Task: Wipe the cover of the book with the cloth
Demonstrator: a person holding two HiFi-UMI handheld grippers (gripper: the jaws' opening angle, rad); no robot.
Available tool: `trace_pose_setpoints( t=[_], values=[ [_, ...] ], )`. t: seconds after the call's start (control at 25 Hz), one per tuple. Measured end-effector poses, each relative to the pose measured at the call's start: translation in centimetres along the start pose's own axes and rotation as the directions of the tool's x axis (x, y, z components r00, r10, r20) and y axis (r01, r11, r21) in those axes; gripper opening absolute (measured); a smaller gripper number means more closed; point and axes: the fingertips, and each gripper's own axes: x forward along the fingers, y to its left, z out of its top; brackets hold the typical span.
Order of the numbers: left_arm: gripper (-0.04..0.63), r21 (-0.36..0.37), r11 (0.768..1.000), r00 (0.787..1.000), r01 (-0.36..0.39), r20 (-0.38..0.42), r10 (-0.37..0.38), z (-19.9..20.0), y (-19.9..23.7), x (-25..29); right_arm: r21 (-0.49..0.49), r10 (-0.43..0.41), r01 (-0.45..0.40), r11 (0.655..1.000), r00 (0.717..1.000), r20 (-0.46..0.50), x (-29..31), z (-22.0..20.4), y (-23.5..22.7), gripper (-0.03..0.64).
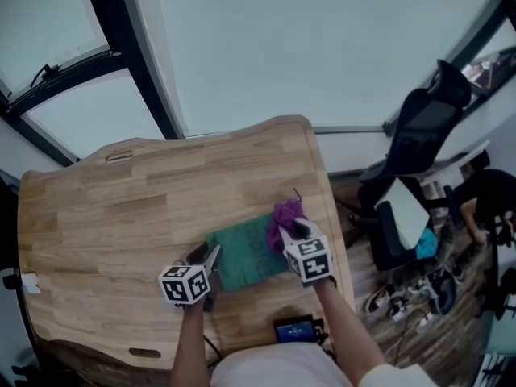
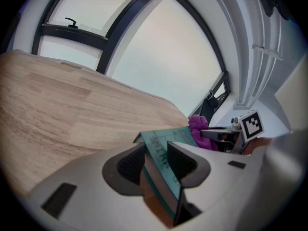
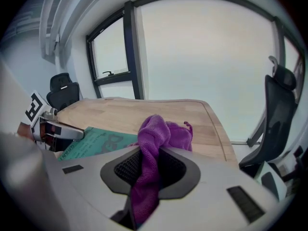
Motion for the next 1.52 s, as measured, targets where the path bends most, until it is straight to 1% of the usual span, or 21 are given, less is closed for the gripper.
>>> trace_pose_setpoints(
  t=[0.2, 0.48, 0.64, 0.96, 1.08, 1.28, 1.4, 1.52],
  values=[
    [0.149, 0.009, 1.0, 1.0, -0.007, 0.01, 0.007, 0.4, 0.1, 0.2, 0.007, -0.034, 0.034, 0.999, 0.999, 0.02, 0.4, 0.2, -0.5, 0.08],
    [0.147, 0.0, 1.0, 1.0, -0.002, 0.005, 0.002, 0.3, 0.2, 0.3, 0.008, -0.042, 0.042, 0.999, 0.999, 0.008, 0.5, 0.1, -0.4, 0.08],
    [0.147, 0.01, 1.0, 1.0, -0.008, 0.009, 0.008, 0.4, 0.3, 0.3, 0.006, -0.045, 0.044, 0.999, 0.999, 0.015, 0.6, 0.2, -0.4, 0.08],
    [0.147, 0.005, 1.0, 1.0, -0.004, 0.007, 0.004, 0.3, 0.4, 0.5, -0.006, -0.071, 0.071, 0.997, 0.997, 0.008, 0.8, -0.1, -0.9, 0.08],
    [0.147, 0.008, 1.0, 1.0, -0.008, 0.009, 0.008, 0.4, 0.4, 0.4, -0.003, -0.067, 0.067, 0.998, 0.998, 0.011, 0.9, 0.0, -0.7, 0.08],
    [0.147, 0.006, 1.0, 1.0, -0.008, 0.007, 0.008, 0.2, 0.3, 0.3, 0.041, -0.05, 0.05, 0.998, 0.999, -0.001, 0.4, 0.3, 0.2, 0.08],
    [0.147, 0.009, 1.0, 1.0, -0.006, 0.008, 0.006, 0.4, 0.2, 0.3, 0.028, -0.036, 0.036, 0.999, 0.999, -0.02, 0.4, 0.2, 1.4, 0.08],
    [0.147, 0.01, 1.0, 1.0, -0.005, 0.008, 0.005, 0.5, 0.1, 0.3, 0.009, -0.045, 0.045, 0.999, 0.999, -0.019, 0.8, 0.1, 1.1, 0.08]
  ],
)
